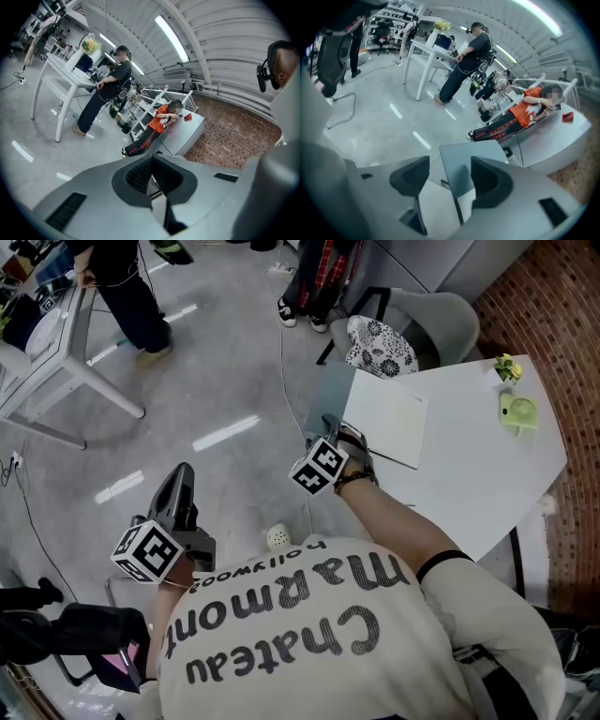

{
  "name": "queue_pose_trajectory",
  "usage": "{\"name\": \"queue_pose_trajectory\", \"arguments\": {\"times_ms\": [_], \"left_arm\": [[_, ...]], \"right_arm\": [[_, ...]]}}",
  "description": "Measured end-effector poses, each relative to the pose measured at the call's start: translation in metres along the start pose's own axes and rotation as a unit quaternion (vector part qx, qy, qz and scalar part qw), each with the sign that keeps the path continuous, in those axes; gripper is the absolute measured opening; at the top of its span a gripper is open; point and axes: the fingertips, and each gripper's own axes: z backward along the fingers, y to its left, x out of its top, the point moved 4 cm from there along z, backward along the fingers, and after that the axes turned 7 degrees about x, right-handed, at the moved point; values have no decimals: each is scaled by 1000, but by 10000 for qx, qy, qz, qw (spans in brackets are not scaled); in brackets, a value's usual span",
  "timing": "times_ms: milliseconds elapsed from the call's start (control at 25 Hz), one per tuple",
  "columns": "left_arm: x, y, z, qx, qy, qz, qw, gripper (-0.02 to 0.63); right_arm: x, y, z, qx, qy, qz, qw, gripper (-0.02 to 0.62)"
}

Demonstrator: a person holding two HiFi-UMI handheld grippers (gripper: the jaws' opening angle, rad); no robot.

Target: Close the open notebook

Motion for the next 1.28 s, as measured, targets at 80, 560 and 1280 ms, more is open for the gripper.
{"name": "queue_pose_trajectory", "arguments": {"times_ms": [80,560,1280], "left_arm": [[-1,2,2,60,-17,34,10000,2],[0,2,9,121,-88,53,9999,2],[3,-32,-23,-430,63,-135,9990,2]], "right_arm": [[-3,0,-4,-176,139,343,9992,281],[-3,-10,12,-515,-416,-122,9977,107],[-24,-51,57,530,-1314,-4528,8803,23]]}}
